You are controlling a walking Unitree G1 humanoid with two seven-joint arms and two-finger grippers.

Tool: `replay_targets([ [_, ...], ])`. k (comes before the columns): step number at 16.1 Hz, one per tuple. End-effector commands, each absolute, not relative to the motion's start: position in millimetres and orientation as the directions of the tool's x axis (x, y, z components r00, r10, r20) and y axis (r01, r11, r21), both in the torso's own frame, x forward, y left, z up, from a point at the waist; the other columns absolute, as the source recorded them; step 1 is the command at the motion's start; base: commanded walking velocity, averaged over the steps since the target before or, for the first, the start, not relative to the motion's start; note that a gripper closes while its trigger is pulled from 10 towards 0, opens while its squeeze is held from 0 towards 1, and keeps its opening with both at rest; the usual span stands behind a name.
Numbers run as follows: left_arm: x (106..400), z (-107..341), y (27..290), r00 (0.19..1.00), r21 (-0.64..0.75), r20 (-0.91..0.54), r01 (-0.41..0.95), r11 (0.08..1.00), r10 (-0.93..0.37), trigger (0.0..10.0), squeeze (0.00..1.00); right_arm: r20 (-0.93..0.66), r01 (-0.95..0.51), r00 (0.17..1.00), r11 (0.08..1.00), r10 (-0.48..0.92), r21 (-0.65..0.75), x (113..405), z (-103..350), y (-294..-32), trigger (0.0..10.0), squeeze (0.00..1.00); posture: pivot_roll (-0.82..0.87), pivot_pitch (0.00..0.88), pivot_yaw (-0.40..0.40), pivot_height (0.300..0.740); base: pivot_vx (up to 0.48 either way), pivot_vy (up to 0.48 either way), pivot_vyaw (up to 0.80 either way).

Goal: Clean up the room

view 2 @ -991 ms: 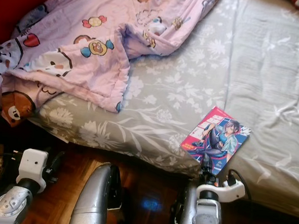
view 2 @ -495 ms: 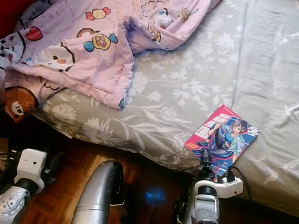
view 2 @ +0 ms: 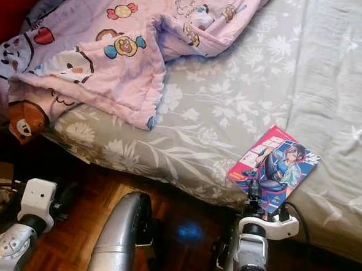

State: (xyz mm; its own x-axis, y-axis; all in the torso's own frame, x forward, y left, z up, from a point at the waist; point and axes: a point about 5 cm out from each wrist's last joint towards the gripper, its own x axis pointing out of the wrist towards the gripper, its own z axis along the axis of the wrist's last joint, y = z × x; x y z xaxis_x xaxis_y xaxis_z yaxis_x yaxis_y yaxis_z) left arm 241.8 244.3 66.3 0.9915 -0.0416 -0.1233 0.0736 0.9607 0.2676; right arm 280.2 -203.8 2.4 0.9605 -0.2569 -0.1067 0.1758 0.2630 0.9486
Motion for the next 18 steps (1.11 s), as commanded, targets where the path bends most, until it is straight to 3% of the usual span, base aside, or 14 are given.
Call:
replay_targets([
  [1,232.9,57.3,250.1,0.984,0.293,-0.176,0.088,0.952,-0.036,10.0,0.00,-0.105,0.182,0.954,0.259,-0.282,0.949,270.2,-3.8,-206.3,10.0,0.00,0.29,0.371,0.112,0.584,0.000,0.000,0.00],
  [8,233.9,56.9,249.8,0.984,0.298,-0.176,0.091,0.950,-0.039,10.0,0.00,-0.092,0.167,0.955,0.255,-0.284,0.952,261.8,-7.0,-198.5,10.0,0.00,0.29,0.343,0.107,0.584,0.000,0.000,0.00],
  [14,237.3,57.2,246.1,0.983,0.306,-0.172,0.111,0.945,-0.059,10.0,0.00,-0.218,0.293,0.932,0.248,-0.289,0.923,241.1,-26.5,-195.1,10.0,0.00,0.28,0.335,0.107,0.584,0.000,0.000,0.00],
  [18,238.3,57.5,246.4,0.984,0.310,-0.171,0.111,0.944,-0.059,10.0,0.00,-0.212,0.292,0.923,0.227,-0.321,0.929,237.9,-25.2,-197.1,10.0,0.00,0.28,0.340,0.110,0.584,0.000,0.000,0.00],
])
